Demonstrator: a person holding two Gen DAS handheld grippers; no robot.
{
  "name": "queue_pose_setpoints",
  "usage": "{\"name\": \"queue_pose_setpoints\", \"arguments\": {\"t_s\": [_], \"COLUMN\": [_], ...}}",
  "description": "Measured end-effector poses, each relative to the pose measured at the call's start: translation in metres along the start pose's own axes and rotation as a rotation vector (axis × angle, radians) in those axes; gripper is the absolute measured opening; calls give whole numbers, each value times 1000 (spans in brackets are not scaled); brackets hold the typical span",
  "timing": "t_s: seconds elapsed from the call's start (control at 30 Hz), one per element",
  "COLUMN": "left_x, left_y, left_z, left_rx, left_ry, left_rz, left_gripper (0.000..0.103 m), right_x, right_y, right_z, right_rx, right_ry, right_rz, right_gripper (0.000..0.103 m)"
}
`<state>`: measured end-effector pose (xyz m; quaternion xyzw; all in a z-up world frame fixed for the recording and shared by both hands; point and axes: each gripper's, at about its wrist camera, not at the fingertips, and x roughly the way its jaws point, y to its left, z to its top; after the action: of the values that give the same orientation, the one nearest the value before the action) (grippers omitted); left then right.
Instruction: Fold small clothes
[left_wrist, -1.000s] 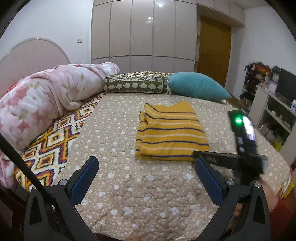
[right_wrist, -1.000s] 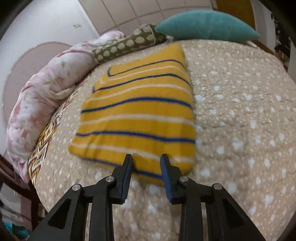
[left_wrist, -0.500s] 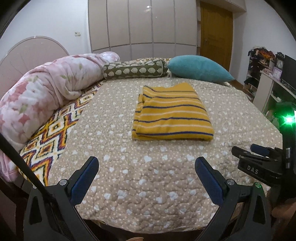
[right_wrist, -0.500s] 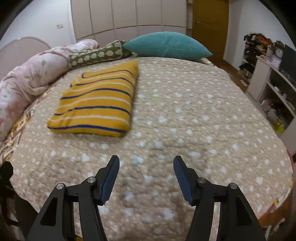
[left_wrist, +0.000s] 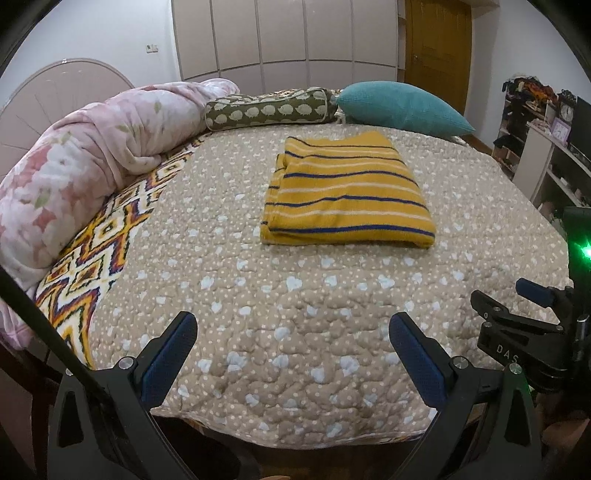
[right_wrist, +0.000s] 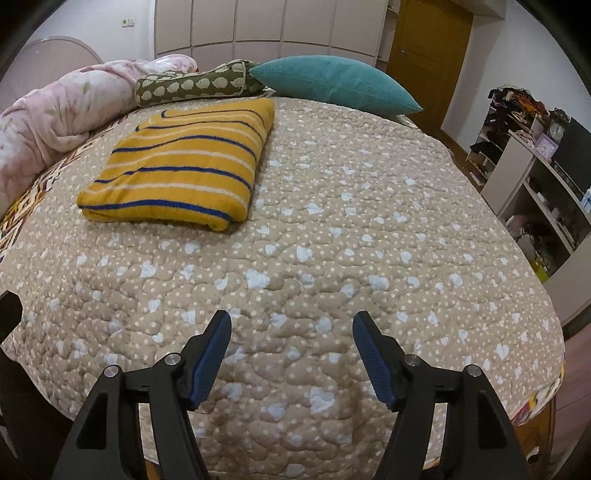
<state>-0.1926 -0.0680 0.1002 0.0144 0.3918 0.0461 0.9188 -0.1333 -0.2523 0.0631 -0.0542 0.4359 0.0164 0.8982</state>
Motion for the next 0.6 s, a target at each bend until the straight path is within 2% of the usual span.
{"name": "queue_pose_setpoints", "arguments": {"t_s": [0.6], "left_x": [5], "left_y": [-2], "left_z": [-4], "left_rx": [4], "left_ry": [26], "left_rz": [-2], "left_gripper": [103], "right_x": [5], "right_y": [12], "right_z": [-6], "right_rx": [-39], "right_ry": [28], "right_rz": [-23], "right_gripper": [77]}}
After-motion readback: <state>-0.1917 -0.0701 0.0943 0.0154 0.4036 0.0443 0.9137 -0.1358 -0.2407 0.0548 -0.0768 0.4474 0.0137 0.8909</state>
